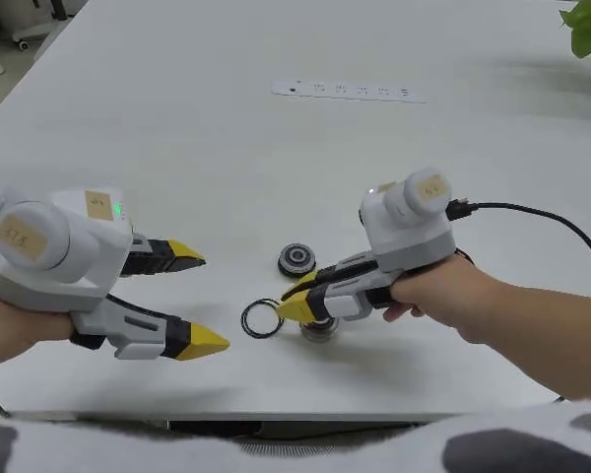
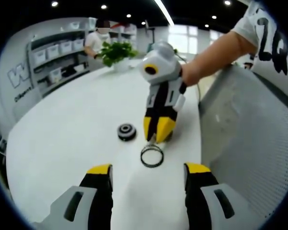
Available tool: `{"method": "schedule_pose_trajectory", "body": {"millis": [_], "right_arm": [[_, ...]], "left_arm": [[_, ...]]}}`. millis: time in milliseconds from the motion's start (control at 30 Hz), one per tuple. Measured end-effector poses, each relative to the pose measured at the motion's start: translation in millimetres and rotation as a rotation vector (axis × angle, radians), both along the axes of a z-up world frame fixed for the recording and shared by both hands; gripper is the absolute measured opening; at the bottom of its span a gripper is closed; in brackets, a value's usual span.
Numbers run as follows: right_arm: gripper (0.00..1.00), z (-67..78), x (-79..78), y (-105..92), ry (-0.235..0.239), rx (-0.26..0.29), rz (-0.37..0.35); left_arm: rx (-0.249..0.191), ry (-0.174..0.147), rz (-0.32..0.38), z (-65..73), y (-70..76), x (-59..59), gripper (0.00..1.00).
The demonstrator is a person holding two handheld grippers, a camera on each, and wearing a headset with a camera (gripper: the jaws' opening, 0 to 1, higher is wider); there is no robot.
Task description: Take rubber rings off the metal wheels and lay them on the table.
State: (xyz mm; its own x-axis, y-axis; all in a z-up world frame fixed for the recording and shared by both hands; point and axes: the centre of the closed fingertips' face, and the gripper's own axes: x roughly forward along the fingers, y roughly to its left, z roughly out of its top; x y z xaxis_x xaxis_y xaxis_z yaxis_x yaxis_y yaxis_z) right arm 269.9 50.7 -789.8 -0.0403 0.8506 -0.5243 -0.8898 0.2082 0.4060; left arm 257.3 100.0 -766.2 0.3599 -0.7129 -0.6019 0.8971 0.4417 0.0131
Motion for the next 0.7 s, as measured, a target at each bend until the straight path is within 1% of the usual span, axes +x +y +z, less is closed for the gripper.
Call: {"method": "schedule_pose_trajectory", "body": {"millis": [167,433,700], "right_arm": [[0.11,5.0,1.9,-3.0,-0.002,0.013,-0.013],[0.11,10.7,11.7,-12.0,-0.014,0.025,-0.042],[0.11,15.0,21.6,-19.9,-0.028,0.033,-0.070]], "left_arm": [[-0.001,-0.001,0.006,1.8,-0.2,1.0,0.61],[-0.004,-0.004,0.010,7.3,-2.9,1.3,0.60],[-0.008,-0.009,0.018,12.5,-4.2,7.7,0.60]]}}
